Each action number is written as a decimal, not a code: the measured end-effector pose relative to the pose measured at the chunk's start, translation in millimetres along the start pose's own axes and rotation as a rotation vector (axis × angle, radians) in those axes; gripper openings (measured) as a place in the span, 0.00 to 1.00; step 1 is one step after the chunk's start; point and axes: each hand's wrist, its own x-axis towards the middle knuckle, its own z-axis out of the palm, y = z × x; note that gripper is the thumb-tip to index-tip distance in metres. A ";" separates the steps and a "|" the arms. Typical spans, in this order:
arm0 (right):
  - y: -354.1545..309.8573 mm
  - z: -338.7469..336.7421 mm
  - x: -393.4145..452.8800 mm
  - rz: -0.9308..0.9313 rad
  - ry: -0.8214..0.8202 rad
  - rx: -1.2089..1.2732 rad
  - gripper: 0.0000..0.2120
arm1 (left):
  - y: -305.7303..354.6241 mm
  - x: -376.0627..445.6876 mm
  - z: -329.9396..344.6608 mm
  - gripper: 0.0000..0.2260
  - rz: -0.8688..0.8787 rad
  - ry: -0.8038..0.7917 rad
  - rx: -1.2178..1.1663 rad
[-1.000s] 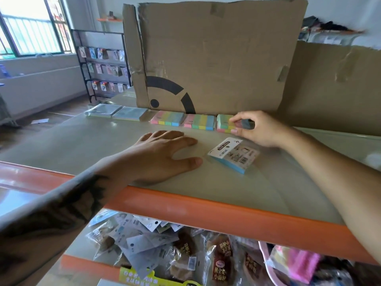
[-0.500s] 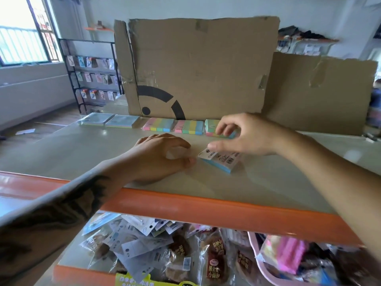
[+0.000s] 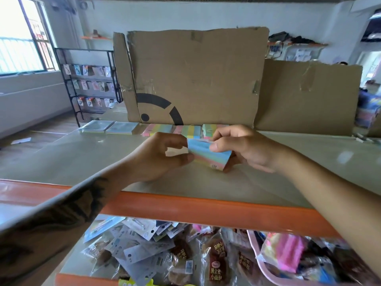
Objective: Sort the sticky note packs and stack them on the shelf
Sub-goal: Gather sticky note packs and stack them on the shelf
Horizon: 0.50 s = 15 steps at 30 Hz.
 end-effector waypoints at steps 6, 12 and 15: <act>-4.2 2.4 -3.4 0.022 0.002 0.275 0.04 | -3.2 1.7 -2.7 0.13 0.041 0.021 -0.286; 6.1 2.3 -7.6 -0.348 0.274 -0.390 0.23 | -5.7 7.1 -3.8 0.07 0.040 0.072 -0.334; 11.9 4.5 -10.7 -0.574 0.209 -0.940 0.34 | -4.9 6.2 -3.9 0.10 0.014 0.040 -0.319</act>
